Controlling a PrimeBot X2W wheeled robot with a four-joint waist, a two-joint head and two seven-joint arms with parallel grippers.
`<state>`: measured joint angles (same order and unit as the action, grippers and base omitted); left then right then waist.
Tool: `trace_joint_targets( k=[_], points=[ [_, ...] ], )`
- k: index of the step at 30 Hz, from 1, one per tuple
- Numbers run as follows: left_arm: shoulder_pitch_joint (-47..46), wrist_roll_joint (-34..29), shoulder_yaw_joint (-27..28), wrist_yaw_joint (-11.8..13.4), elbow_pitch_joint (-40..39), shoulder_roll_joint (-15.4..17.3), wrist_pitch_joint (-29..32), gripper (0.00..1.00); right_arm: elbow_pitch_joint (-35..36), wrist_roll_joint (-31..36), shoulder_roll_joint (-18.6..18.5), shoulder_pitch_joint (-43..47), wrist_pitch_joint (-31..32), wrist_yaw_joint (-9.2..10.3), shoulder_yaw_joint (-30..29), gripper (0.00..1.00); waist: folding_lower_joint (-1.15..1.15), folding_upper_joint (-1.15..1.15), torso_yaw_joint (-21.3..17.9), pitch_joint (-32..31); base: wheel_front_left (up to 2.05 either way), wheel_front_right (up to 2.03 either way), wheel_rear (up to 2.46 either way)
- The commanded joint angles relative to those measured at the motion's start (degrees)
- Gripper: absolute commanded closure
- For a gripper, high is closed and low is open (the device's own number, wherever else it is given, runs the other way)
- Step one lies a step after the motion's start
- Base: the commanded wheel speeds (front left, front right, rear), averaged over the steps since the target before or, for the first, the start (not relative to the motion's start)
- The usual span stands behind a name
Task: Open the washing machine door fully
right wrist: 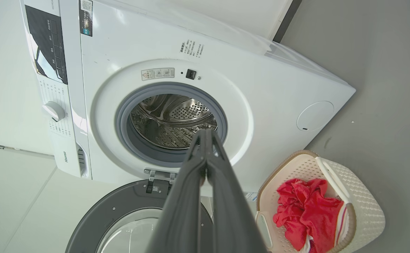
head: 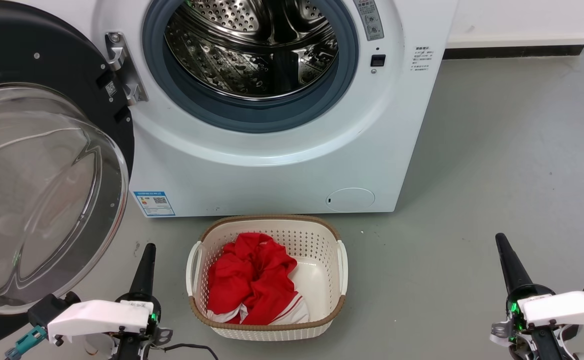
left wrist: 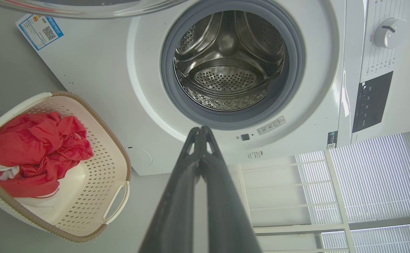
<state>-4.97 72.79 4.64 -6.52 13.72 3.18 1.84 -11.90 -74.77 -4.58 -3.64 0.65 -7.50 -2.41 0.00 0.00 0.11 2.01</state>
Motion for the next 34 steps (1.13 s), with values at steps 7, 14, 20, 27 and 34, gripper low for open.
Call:
trace_joint_targets(
  k=[7, 14, 20, 27, 34],
  points=[
    [-1.2, 4.5, 0.6, -0.4, -0.1, 0.0, 1.1, 1.0, -0.3, -4.6, -0.2, -1.5, 1.0, 0.01, -0.5, 1.0, 0.0, 0.0, 0.0, -0.3, 0.0, 0.0, 0.0],
    [-1.2, 7.9, 0.9, -0.6, 0.0, -0.1, 1.9, 1.0, -0.7, -8.0, -0.2, -1.8, 1.8, 0.0, -0.8, 1.0, 0.0, 0.0, 0.0, -0.6, 0.0, 0.0, 0.0],
    [-1.4, 10.7, 1.2, -0.7, 0.1, -0.1, 2.6, 1.0, -1.0, -10.7, -0.1, -2.0, 2.3, 0.01, -1.1, 1.0, 0.0, 0.0, -0.1, -0.9, 0.0, 0.0, 0.0],
    [-1.3, 13.7, 1.5, -0.8, 0.2, -0.2, 3.4, 1.0, -1.4, -13.6, 0.0, -2.4, 3.0, 0.01, -1.5, 1.0, 0.0, 0.0, -0.1, -1.2, 0.0, 0.0, 0.0],
    [-1.4, 16.6, 1.8, -1.0, 0.3, -0.3, 4.1, 1.0, -1.8, -16.5, 0.1, -2.6, 3.7, 0.01, -1.8, 1.0, 0.0, 0.0, -0.1, -1.5, 0.0, 0.0, 0.0]
  ],
)
